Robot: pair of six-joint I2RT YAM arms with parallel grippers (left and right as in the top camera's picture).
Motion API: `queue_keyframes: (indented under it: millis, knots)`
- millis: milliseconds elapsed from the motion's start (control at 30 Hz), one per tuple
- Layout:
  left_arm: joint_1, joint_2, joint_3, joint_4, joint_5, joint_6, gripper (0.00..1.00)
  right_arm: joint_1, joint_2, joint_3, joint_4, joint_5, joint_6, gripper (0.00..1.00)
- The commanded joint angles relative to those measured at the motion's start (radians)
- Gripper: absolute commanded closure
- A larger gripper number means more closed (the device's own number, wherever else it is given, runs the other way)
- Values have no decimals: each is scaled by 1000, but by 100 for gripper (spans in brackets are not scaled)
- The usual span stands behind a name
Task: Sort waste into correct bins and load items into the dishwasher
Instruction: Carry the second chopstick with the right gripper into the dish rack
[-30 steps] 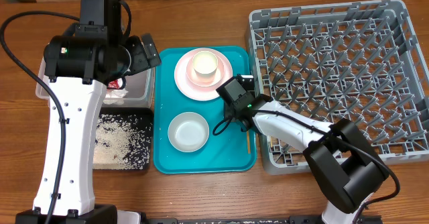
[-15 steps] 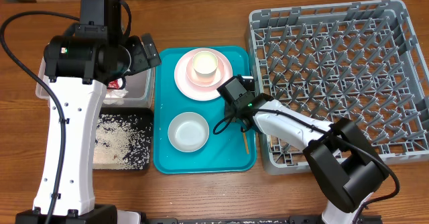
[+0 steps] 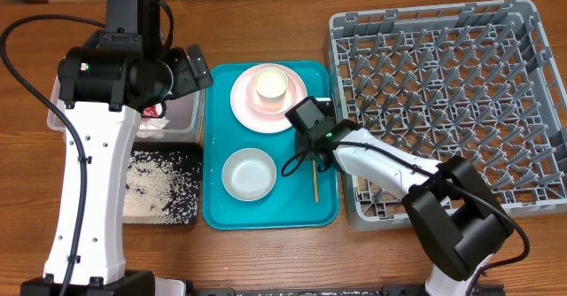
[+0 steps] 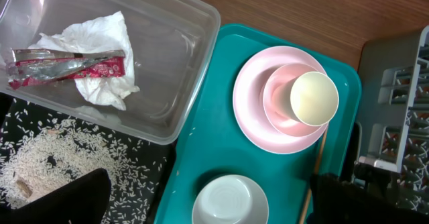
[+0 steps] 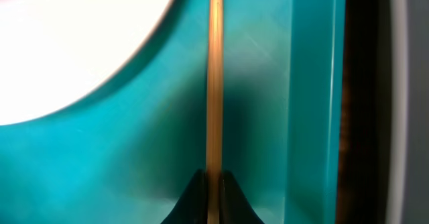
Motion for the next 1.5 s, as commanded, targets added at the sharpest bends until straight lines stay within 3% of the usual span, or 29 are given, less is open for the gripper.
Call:
queue_keyframes:
  millis: [0,267,633,1033,1100,1300,1467]
  knots:
    - [5,4,6,1,1,18,0,-3,-53,93,-33,24,-42,96]
    - [5,4,6,1,1,19,0,-69,-185,208,-163,59,-170,96]
    - [5,4,6,1,1,19,0,-282,-265,189,-173,-25,-372,96]
    - [5,4,6,1,1,19,0,-333,-245,134,-169,-108,-371,96]
    - [5,4,6,1,1,19,0,-333,-245,116,-161,-149,-370,86]
    - [5,4,6,1,1,19,0,-333,-234,108,-171,-160,-370,85]
    - [5,4,6,1,1,19,0,-333,-232,108,-172,-173,-370,78]
